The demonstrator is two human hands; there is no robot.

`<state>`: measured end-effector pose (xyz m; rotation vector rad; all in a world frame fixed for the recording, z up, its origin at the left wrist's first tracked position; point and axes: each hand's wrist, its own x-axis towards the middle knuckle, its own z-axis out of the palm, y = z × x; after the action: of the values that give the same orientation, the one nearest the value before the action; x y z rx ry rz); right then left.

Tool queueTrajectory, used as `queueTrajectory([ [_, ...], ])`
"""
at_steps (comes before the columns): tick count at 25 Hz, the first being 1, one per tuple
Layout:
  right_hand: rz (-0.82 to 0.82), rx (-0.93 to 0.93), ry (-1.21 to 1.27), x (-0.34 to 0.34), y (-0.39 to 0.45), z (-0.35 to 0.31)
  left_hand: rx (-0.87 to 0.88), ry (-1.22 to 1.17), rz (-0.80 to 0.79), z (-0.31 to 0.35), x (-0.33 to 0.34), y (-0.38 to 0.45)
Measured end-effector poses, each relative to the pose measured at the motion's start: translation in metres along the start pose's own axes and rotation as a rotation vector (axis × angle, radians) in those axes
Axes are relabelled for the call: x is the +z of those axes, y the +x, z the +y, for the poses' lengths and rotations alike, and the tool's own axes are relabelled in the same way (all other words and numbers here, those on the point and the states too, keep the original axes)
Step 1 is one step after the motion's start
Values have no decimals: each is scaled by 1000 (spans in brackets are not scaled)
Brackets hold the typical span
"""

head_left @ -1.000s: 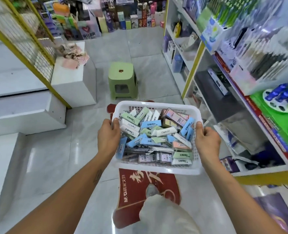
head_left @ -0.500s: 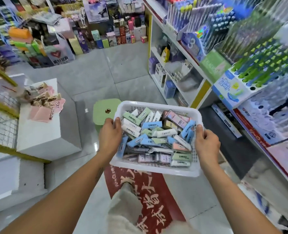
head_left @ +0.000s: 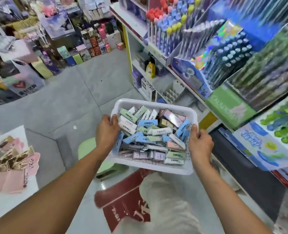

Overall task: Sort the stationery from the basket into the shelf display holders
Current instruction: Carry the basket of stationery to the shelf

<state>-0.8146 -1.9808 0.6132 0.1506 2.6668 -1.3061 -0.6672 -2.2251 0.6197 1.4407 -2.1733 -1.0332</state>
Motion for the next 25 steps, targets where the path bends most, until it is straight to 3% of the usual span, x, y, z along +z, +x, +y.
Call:
queueTrajectory([
  [8, 37, 71, 29, 106, 76, -68, 16, 95, -46, 34, 20, 173],
  [14, 6, 185, 106, 192, 120, -92, 53, 190, -106, 20, 45, 284],
  [18, 109, 303, 121, 268, 162, -92, 148, 229, -223, 14, 99, 382],
  [21, 276, 354, 119, 327, 190, -92, 247, 262, -338, 4, 152, 458],
  [25, 424, 465, 44, 373, 194, -74, 411, 275, -440, -16, 200, 504],
])
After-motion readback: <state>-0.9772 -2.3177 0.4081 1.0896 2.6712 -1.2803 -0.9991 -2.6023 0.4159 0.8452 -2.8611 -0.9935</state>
